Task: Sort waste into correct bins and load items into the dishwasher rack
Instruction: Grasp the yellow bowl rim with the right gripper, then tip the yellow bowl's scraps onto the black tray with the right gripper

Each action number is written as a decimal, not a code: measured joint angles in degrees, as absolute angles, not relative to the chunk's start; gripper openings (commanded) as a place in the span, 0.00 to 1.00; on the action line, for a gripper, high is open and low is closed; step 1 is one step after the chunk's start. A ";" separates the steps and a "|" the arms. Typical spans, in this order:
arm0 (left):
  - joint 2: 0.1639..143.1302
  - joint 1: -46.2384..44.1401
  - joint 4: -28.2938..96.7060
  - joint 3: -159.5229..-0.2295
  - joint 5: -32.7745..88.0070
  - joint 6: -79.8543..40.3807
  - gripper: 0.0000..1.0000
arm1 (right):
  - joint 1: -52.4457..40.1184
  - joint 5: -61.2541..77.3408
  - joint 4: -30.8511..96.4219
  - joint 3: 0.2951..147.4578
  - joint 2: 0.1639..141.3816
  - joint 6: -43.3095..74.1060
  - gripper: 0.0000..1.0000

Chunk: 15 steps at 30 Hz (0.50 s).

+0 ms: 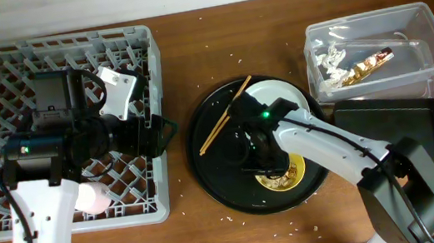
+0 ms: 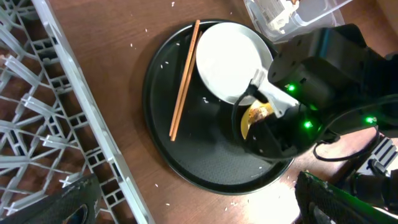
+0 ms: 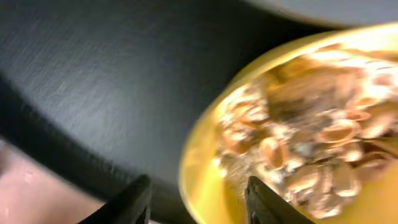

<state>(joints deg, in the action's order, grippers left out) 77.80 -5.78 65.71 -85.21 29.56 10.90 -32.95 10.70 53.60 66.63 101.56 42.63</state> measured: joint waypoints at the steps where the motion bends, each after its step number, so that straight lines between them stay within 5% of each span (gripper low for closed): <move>1: 77.80 -5.78 65.69 -85.19 29.56 10.90 0.99 | -32.95 9.37 53.23 66.63 101.56 43.94 0.34; 6: 77.80 -5.78 65.69 -85.21 29.58 10.90 0.99 | -32.99 7.25 52.40 66.52 101.56 48.34 0.37; 11: 77.80 -5.78 65.71 -85.21 29.58 10.90 0.99 | -32.97 7.57 50.89 66.41 106.13 51.59 0.04; 15: 77.80 -5.78 65.69 -85.21 29.58 10.90 0.99 | -31.22 7.60 53.32 67.40 105.58 49.52 0.04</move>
<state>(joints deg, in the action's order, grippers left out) 77.80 -5.78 65.69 -85.21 29.58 10.90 -31.22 7.60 53.32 67.40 105.58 49.52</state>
